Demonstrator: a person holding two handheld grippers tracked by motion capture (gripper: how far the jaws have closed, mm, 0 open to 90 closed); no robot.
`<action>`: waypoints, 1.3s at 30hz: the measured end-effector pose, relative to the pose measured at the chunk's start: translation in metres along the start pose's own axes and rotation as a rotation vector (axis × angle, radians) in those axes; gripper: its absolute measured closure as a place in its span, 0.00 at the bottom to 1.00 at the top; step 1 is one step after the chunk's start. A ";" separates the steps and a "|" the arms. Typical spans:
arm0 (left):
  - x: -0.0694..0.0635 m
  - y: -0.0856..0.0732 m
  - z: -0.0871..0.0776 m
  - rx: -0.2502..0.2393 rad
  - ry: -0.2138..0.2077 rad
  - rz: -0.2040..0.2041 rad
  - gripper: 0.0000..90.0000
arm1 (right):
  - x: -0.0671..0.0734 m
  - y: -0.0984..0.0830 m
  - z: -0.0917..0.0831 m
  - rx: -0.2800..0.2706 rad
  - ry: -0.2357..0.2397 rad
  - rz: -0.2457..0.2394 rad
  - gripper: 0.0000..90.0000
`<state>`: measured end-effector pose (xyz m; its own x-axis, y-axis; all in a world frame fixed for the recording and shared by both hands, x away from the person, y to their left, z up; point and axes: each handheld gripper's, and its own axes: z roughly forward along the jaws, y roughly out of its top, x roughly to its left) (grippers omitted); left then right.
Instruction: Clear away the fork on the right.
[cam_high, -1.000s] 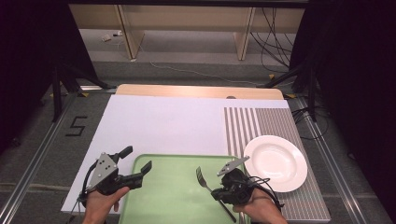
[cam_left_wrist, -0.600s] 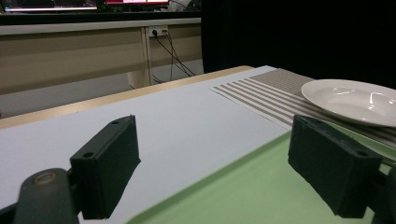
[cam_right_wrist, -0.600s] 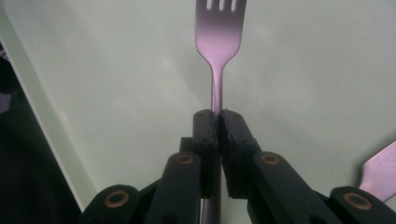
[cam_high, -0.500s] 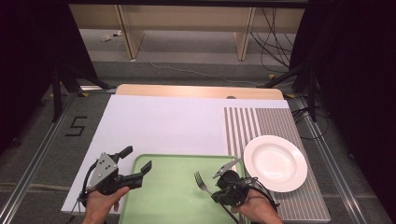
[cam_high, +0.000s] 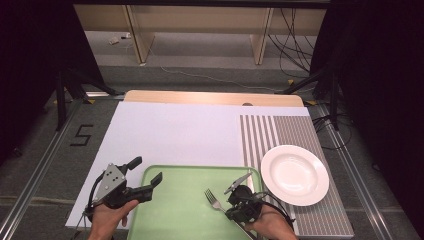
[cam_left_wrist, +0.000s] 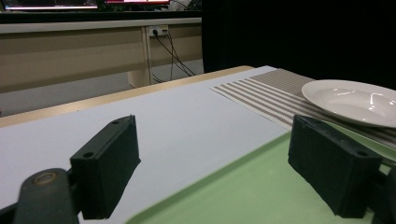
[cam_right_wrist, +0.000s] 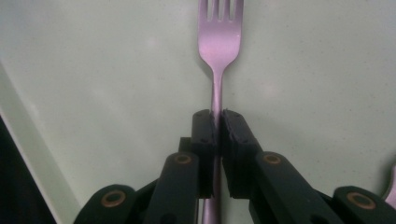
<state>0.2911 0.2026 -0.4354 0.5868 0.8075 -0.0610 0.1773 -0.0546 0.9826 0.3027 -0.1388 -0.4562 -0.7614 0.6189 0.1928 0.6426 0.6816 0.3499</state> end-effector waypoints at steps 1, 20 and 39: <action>0.000 0.000 0.000 0.000 0.000 0.000 0.18 | 0.000 0.000 0.001 -0.001 -0.005 0.001 0.92; 0.000 0.000 0.000 -0.002 0.000 0.001 0.18 | 0.018 0.005 -0.004 -0.214 -0.015 -0.154 0.83; -0.001 0.000 -0.001 0.000 0.001 0.003 0.18 | 0.026 0.008 0.016 -0.118 -0.107 -0.235 1.00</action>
<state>0.2903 0.2025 -0.4348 0.5865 0.8078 -0.0581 0.1755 -0.0567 0.9828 0.2898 -0.1107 -0.4632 -0.8710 0.4913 -0.0022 0.4303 0.7650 0.4793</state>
